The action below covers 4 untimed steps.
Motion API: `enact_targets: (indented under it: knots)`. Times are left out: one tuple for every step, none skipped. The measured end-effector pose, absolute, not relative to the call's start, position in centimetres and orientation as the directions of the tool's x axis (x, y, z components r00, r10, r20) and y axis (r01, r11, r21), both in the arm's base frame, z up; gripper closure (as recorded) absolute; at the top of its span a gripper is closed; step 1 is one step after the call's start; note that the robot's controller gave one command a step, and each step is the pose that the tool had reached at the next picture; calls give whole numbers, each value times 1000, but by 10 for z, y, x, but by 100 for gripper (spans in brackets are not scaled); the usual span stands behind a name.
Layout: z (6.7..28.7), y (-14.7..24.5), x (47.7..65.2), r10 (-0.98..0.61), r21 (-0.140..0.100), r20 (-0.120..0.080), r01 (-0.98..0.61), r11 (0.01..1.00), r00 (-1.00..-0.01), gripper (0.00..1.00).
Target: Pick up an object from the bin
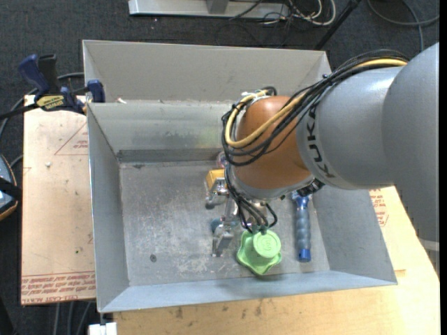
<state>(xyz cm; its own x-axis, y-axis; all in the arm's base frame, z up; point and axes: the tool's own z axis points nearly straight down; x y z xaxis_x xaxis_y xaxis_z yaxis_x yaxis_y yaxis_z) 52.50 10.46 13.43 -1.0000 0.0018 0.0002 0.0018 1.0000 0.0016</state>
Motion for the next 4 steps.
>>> enact_targets:
  knots:
    - [72, 49, 544, -4, 5, -4, -4, 1000, -1000, 0]
    - [76, 51, 545, -9, 3, -5, -9, 1000, -1000, 100]
    - [75, 44, 585, -174, 5, 0, -174, 985, -985, 100]
    - [241, 66, 596, -306, -1, -13, -306, 952, -952, 100]
